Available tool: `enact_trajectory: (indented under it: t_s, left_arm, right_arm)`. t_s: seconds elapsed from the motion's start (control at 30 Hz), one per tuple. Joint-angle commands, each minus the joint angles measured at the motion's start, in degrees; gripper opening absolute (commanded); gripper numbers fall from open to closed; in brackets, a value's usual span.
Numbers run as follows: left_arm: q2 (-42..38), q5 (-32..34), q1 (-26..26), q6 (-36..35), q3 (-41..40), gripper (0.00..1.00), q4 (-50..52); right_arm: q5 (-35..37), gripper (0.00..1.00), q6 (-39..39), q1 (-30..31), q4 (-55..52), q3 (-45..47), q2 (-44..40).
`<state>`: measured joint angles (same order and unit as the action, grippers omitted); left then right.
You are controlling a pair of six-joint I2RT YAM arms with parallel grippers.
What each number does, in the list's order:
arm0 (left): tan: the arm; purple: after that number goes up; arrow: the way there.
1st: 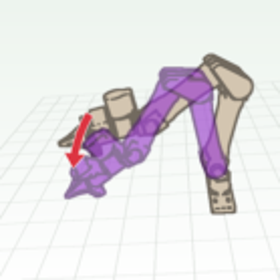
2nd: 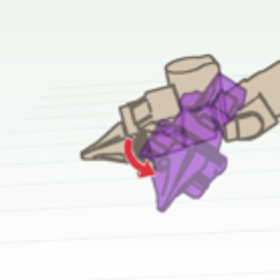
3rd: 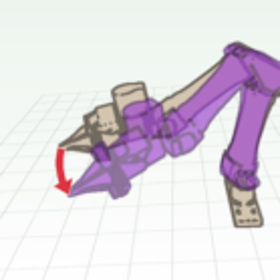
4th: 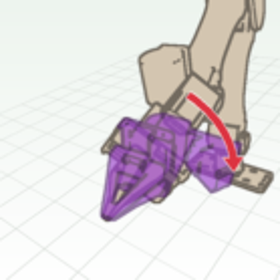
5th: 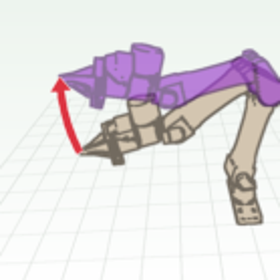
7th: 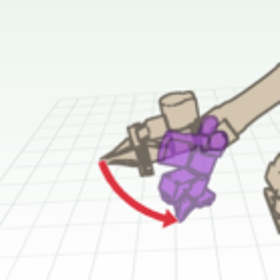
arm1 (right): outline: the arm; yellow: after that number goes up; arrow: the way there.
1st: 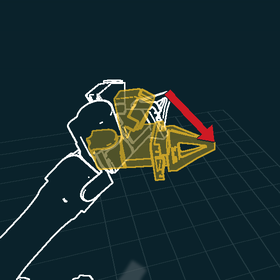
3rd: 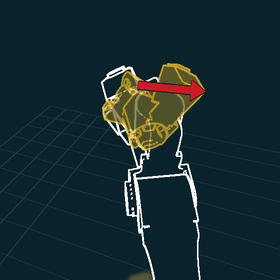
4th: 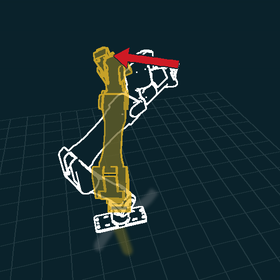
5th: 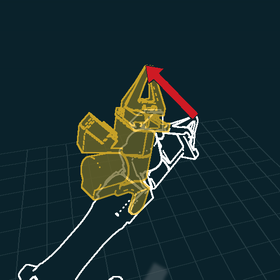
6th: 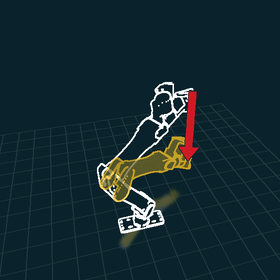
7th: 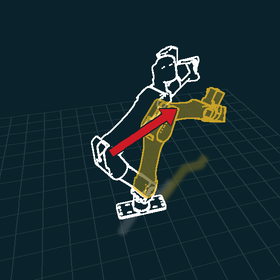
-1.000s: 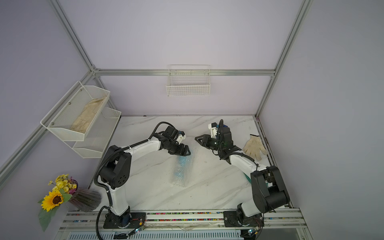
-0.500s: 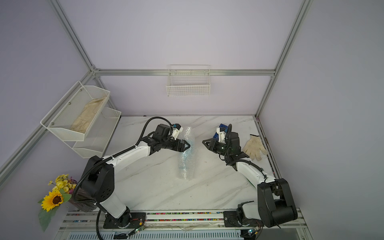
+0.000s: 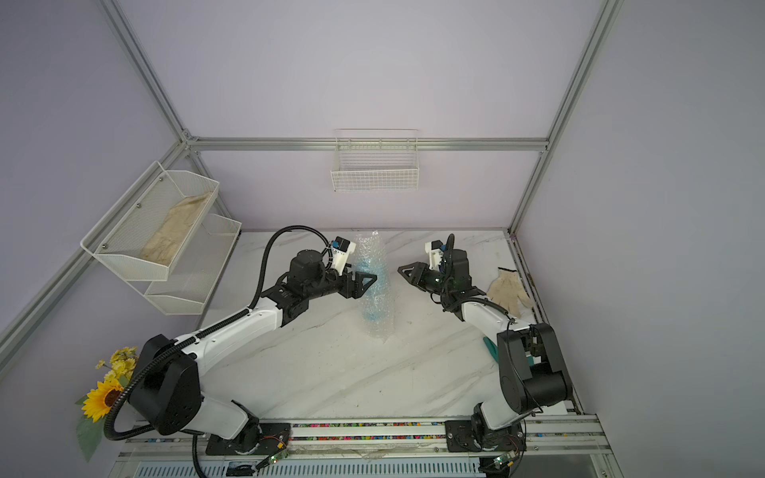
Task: Wrap wine glasses in bubble wrap
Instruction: Pick up the bubble wrap from the center of the board.
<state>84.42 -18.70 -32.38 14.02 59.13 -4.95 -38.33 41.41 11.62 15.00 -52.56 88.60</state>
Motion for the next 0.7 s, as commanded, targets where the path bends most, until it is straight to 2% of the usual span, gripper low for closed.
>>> enact_trajectory:
  t_s: [0.0, 0.37, 0.67]
  left_arm:
    - [-4.4, 4.1, -3.1, -7.2, -4.6, 0.82, -9.2]
    - [-11.0, 19.1, -13.6, -16.1, -17.7, 0.82, -23.1]
    - [-14.0, 32.8, -21.6, -17.4, -26.5, 0.80, -29.4]
  right_arm:
    - [-0.2, 0.39, -1.7, -0.2, 1.0, -2.5, 0.0]
    - [-2.1, 0.39, -1.9, 0.6, 0.9, -0.3, -5.1]
    - [-1.7, 0.39, -1.1, 3.3, 0.8, 3.1, -9.8]
